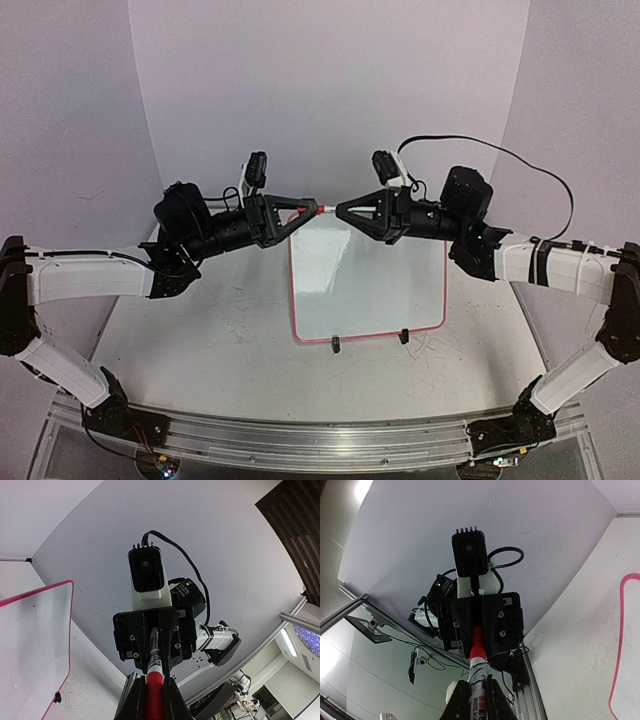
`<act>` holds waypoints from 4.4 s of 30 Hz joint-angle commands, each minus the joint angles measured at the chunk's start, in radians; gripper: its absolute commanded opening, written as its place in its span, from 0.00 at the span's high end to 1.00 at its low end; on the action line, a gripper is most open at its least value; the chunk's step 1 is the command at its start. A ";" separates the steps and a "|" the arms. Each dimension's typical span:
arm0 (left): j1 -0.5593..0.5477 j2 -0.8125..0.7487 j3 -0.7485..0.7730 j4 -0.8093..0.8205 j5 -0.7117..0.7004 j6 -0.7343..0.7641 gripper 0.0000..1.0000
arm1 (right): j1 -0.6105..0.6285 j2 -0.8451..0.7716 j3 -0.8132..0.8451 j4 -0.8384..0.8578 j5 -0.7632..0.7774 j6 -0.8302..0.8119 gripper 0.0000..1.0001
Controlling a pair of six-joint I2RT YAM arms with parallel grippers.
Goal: Write a sentence on the whiteboard
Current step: Open the pen cap from the whiteboard marker, then place the pen cap at the center of the board, then hold the whiteboard at the center of the board.
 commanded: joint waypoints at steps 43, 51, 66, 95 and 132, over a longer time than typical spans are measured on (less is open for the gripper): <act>0.279 0.000 -0.231 -1.013 -0.400 0.213 1.00 | -0.342 -0.607 0.005 -0.897 0.674 -0.863 1.00; 0.261 0.033 -0.245 -1.013 -0.443 0.208 0.91 | -0.341 -0.643 -0.024 -0.883 0.708 -0.851 1.00; 0.261 -0.011 -0.283 -1.014 -0.461 0.211 0.74 | -0.342 -0.717 -0.068 -0.833 0.844 -0.839 1.00; 0.284 -0.212 -0.219 -1.044 -0.473 0.259 0.45 | -0.342 -0.742 -0.139 -0.796 0.756 -0.758 1.00; 0.233 0.028 -0.201 -0.277 0.021 0.205 0.20 | 0.173 -0.361 -0.027 -0.766 0.893 -0.673 1.00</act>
